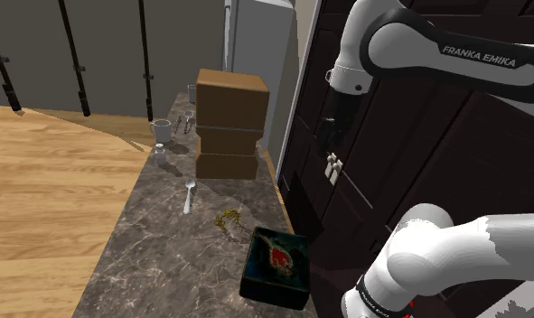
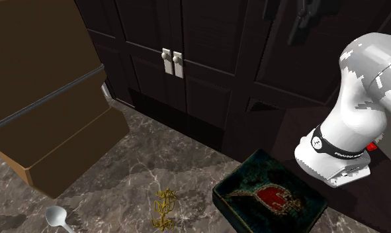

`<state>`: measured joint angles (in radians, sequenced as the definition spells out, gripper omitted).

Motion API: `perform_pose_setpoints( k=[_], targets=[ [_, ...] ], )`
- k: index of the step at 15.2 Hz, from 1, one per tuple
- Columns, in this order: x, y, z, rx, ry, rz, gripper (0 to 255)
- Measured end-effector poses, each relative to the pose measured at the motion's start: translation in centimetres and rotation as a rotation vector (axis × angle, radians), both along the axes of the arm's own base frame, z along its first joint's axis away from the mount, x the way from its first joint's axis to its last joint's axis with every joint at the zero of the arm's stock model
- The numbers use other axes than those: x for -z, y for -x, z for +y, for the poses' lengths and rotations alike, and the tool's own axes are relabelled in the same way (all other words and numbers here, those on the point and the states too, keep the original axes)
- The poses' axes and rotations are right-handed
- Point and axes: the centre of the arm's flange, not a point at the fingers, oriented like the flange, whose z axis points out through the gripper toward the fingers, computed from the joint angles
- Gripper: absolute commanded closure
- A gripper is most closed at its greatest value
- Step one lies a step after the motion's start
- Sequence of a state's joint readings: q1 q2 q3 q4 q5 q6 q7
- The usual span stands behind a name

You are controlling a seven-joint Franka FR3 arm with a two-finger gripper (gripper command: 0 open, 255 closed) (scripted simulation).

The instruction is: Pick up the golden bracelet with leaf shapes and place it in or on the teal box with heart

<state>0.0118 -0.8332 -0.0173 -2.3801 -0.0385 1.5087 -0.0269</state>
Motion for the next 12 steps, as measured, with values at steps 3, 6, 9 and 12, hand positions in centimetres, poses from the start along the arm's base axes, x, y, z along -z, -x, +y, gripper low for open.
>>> perform_pose_setpoints(
  k=[3,6,9,12],
  targets=[
    [1.1,-1.1,0.0,-0.041,-0.004,0.000,0],
    [3.9,-3.4,0.1,-0.136,-0.012,-0.001,0],
    [7.0,-5.7,0.3,-0.239,-0.021,-0.005,0],
    [10.0,-8.1,1.0,-0.342,-0.030,-0.008,0]
  ],
)
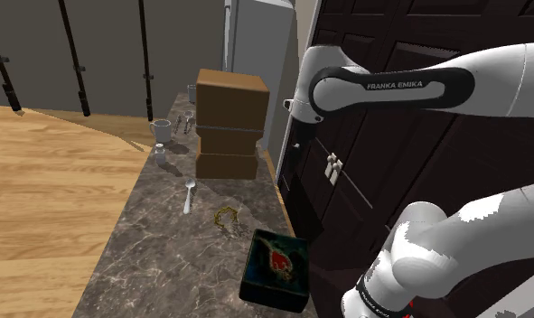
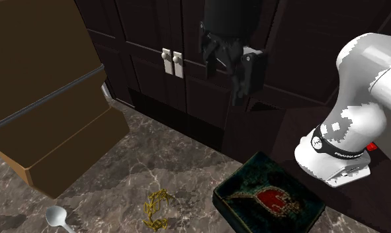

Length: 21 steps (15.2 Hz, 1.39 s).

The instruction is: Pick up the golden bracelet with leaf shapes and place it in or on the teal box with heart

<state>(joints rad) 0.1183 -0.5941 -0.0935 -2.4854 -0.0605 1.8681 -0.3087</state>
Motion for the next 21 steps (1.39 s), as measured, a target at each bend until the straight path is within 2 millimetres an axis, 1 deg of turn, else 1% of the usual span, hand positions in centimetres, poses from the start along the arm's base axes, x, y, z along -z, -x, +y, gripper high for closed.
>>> perform_pose_setpoints(
  k=[1,3,5,7,9,10,11,13,15,18,20,21],
  targets=[
    [0.8,-1.0,0.3,-0.034,-0.003,-0.002,0],
    [3.1,-2.4,0.5,-0.103,-0.009,-0.003,0],
    [5.3,-3.9,1.4,-0.173,-0.015,-0.005,0],
    [6.7,-5.3,2.4,-0.242,-0.021,-0.008,0],
    [8.8,-7.1,3.3,-0.311,-0.027,-0.010,0],
    [9.9,-7.6,3.8,-0.345,-0.030,-0.011,0],
    [10.9,-8.3,4.7,-0.380,-0.033,-0.012,0],
    [12.9,-9.2,5.6,-0.449,-0.039,-0.015,0],
    [14.8,-10.5,6.6,-0.518,-0.044,-0.017,0],
    [17.6,-12.3,8.9,-0.622,-0.053,-0.020,0],
    [19.3,-13.4,10.0,-0.688,-0.058,-0.023,0],
    [20.1,-13.4,10.6,-0.706,-0.060,-0.023,0]
  ],
)
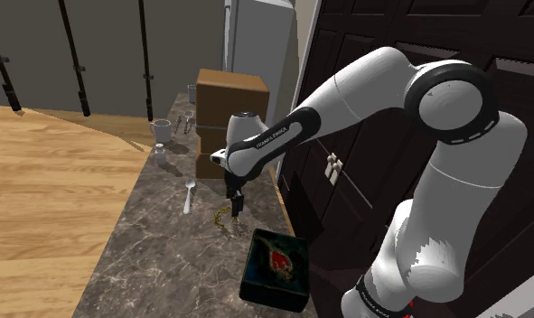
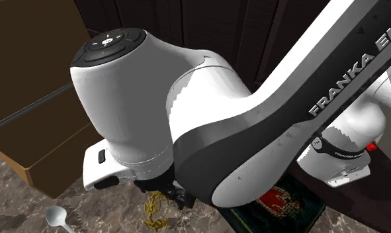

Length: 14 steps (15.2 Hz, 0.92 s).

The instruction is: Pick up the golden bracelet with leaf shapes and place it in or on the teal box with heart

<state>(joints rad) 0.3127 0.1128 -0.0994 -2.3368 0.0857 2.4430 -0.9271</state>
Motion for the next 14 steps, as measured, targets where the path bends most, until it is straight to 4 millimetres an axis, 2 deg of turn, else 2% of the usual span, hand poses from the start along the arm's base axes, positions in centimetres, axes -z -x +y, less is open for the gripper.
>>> perform_pose_setpoints(
  k=[7,14],
  targets=[
    [3.9,-0.3,0.7,-0.018,-0.002,-0.001,0],
    [4.1,-0.4,0.6,-0.017,-0.003,-0.005,0]
  ],
)
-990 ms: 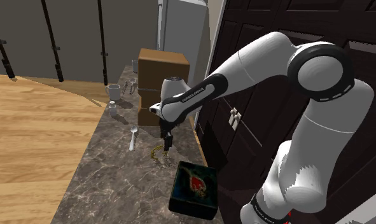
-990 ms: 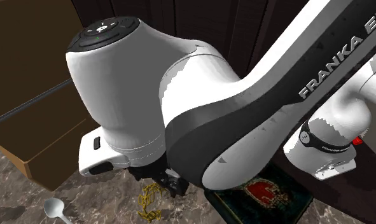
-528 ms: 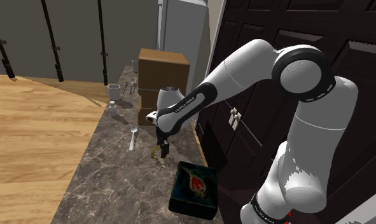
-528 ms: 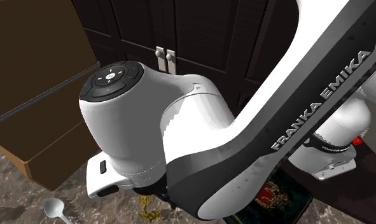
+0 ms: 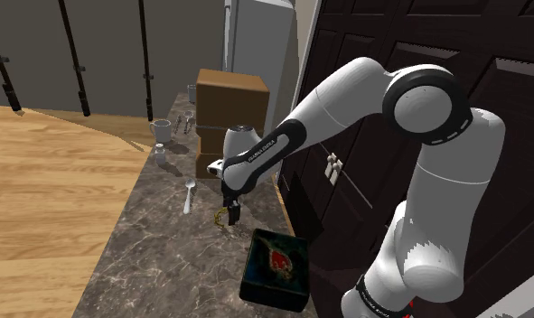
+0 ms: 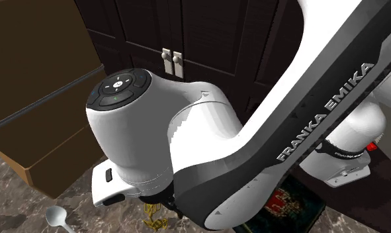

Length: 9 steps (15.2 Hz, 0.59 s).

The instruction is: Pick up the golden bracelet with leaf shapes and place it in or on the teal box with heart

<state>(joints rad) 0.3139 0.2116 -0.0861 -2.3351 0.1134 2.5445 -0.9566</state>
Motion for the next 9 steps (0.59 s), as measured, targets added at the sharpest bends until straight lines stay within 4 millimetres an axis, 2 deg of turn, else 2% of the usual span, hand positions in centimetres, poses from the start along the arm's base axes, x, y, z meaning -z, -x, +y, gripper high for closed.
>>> perform_pose_setpoints(
  k=[1,4,9],
  targets=[
    [0.0,0.0,0.0,0.000,0.000,0.000,255],
    [-1.2,-1.3,-0.4,0.015,-0.010,-0.082,255],
    [-1.0,-1.6,1.3,0.015,-0.025,-0.169,255]
  ],
)
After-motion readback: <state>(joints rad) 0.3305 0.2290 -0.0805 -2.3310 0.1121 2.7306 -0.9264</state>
